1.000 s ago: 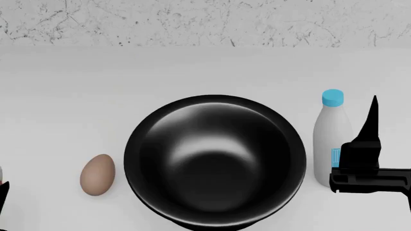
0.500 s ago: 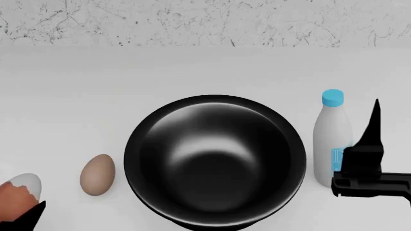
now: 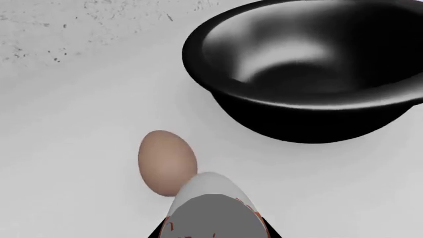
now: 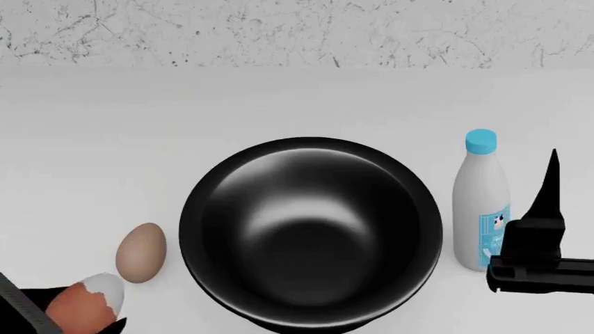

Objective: Place the eggs and milk next to the bowl.

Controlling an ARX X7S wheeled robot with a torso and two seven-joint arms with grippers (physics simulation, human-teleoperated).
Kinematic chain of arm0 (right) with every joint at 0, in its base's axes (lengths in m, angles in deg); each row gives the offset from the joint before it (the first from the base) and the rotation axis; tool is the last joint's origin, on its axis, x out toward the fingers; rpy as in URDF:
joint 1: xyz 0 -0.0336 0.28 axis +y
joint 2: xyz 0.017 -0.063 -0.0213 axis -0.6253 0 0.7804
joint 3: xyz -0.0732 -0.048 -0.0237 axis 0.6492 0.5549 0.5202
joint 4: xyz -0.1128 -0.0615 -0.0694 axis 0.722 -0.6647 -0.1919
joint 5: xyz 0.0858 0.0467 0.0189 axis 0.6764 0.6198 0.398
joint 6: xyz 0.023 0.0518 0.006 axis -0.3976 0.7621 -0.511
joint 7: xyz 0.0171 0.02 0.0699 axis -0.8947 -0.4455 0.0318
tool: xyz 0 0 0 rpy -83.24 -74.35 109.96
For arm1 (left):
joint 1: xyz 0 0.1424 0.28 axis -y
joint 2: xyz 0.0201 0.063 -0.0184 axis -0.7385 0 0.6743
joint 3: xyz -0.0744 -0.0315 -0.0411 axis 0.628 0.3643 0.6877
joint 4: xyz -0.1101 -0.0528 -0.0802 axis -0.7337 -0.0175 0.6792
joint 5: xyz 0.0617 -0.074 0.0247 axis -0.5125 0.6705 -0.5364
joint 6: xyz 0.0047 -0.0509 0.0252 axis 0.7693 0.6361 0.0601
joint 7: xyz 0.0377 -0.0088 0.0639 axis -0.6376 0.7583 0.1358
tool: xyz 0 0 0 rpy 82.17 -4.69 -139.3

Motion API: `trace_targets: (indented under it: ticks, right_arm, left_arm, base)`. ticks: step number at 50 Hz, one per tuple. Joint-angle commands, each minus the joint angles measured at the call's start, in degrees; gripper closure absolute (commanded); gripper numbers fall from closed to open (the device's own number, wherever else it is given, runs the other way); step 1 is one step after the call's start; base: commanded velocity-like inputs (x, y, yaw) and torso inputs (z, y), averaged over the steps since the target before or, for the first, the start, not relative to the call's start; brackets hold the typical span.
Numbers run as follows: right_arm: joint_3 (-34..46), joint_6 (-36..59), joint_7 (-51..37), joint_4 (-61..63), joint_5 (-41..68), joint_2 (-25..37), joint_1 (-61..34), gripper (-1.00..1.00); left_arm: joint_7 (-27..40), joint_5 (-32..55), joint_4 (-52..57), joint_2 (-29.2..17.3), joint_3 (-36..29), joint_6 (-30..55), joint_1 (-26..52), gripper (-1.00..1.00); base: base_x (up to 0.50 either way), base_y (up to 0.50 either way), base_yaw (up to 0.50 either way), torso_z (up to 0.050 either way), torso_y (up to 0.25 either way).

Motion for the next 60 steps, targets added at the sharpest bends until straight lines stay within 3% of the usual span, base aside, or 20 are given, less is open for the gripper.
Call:
trace_targets:
  ticks: [1, 60]
  right_arm:
    - [-2.88, -0.57, 1.4, 0.43, -0.18, -0.81, 1.22, -1.0]
    - [-3.34, -1.36, 0.79, 0.31, 0.14, -0.22, 2.43, -1.0]
  left_arm:
    - [-2.78, -2.63, -3.32, 2.87, -3.15, -1.88, 2.87, 1.0]
    - [-6.71, -7.98, -11.95, 9.09, -13.3, -3.95, 8.96, 1.0]
  base:
    - [0.0, 0.0, 0.0, 0.0, 0.0]
    - [0.0, 0.0, 0.0, 0.0, 0.0]
